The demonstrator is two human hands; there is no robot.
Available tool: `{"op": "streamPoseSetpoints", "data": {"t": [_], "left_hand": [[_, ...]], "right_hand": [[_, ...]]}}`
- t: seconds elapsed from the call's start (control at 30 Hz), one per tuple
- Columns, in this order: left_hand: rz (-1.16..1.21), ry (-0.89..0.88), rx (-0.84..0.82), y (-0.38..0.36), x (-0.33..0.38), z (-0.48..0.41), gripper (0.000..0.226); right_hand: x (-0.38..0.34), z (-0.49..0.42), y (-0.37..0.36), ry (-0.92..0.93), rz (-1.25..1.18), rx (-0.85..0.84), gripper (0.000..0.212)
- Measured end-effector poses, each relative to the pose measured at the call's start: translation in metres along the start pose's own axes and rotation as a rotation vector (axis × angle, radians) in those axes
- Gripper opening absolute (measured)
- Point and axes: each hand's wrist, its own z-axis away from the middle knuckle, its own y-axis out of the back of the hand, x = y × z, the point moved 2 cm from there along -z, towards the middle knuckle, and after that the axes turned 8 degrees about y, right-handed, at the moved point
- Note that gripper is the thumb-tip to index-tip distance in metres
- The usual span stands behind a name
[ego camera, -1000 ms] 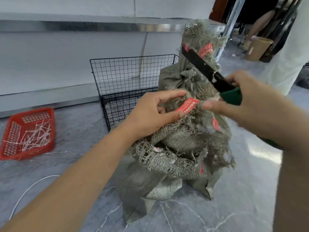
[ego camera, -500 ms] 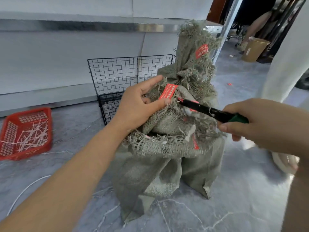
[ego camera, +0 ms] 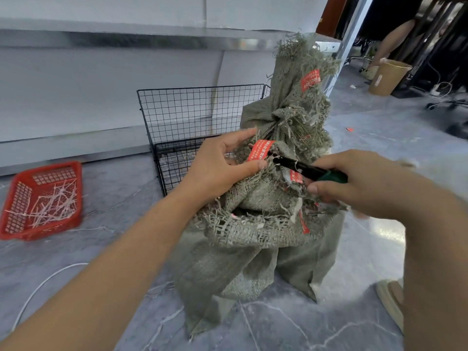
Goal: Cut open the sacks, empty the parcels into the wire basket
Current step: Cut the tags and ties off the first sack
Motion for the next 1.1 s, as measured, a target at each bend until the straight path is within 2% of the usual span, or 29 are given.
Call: {"op": "streamPoseSetpoints", "data": {"t": [0.1,0.17,0.23,0.3,0.33,0.4,0.43,0.6,0.63,0.77,0.83,0.93,1.1], "left_hand": [[-0.002,0.010,0.000,0.002,-0.001,-0.001,0.048],[0.008,-0.008,-0.025,0.002,-0.001,-0.001,0.027],[0.013,-0.048,-0.029,0.003,0.000,-0.001,0.015],[0.030,-0.077,-0.039,0.005,0.002,-0.001,0.021],[0.029,-0.086,-0.063,0.007,0.003,-0.002,0.031],[-0.004,-0.120,-0.135,0.010,0.006,-0.002,0.050],[-0.020,-0.141,-0.172,0.011,0.007,-0.002,0.049],[0.003,-0.084,-0.226,0.013,0.003,-0.001,0.009],[0.004,-0.070,-0.208,0.014,0.003,-0.002,0.004],[0.044,-0.027,-0.022,0.012,0.001,-0.012,0.013],[0.041,-0.019,0.060,0.009,0.000,-0.017,0.006],[0.080,0.022,0.096,0.007,0.001,-0.022,0.007],[0.227,0.042,0.144,0.015,0.010,-0.028,0.015]], "right_hand": [[0.006,-0.002,-0.002,0.067,-0.143,0.034,0.010],[0.011,-0.005,-0.004,0.091,-0.233,0.073,0.015],[0.013,-0.008,-0.009,0.108,-0.306,0.091,0.016],[0.012,-0.010,-0.014,0.136,-0.389,0.068,0.013],[0.011,-0.010,-0.014,0.152,-0.420,0.047,0.013],[0.011,-0.011,-0.014,0.179,-0.444,0.015,0.022],[0.012,-0.011,-0.014,0.185,-0.444,0.004,0.028],[0.014,-0.013,-0.019,0.195,-0.547,-0.047,0.035],[0.014,-0.014,-0.021,0.195,-0.569,-0.026,0.033],[0.013,-0.028,-0.035,0.191,-0.562,0.186,0.030],[0.011,-0.034,-0.047,0.150,-0.592,0.268,0.026],[0.002,-0.038,-0.057,0.100,-0.636,0.366,0.031],[-0.021,-0.040,-0.059,0.113,-0.706,0.554,0.026]]}}
